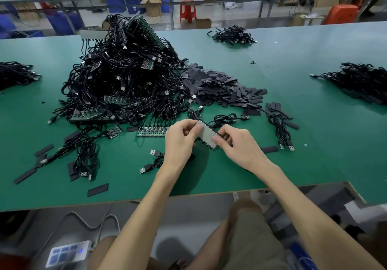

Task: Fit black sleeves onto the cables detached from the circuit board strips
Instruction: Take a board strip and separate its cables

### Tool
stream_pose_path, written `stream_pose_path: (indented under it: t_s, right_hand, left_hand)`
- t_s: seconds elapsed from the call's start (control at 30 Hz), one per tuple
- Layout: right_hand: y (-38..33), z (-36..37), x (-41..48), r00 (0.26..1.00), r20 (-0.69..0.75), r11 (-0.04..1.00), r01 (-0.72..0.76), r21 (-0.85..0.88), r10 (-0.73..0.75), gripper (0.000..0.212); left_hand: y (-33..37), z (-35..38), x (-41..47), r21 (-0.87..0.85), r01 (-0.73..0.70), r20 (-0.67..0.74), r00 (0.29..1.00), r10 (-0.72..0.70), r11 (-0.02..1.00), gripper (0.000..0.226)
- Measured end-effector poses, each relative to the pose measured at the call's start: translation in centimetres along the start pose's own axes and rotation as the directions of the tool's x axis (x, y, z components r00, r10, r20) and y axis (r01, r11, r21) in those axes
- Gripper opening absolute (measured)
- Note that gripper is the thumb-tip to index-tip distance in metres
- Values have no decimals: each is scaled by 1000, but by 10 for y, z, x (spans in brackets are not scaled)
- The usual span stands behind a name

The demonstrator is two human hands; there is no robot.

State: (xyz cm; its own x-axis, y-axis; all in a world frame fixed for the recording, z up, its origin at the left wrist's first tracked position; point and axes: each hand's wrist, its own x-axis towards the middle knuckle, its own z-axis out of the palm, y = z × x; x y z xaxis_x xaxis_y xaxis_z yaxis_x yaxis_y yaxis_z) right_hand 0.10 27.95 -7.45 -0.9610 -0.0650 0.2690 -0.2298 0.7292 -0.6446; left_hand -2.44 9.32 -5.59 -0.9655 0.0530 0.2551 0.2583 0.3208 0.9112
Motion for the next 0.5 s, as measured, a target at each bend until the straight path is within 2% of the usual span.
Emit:
stream_pose_path:
  t_s: [0.13,0.33,0.5]
  right_hand:
    - [3,-7,4,993,58,946,-114,303,101,17]
    - [8,-9,6,986,106,891,-159,426,126,16]
    - [10,-10,6,982,116,884,-183,431,146,13]
  left_hand:
    - [-2,4,2,80,12,-26,1000,-10,997,7]
    - [0,8,3,16,54,-14,998,-54,998,8]
    - [1,8,3,18,36,0,999,-36,999,12]
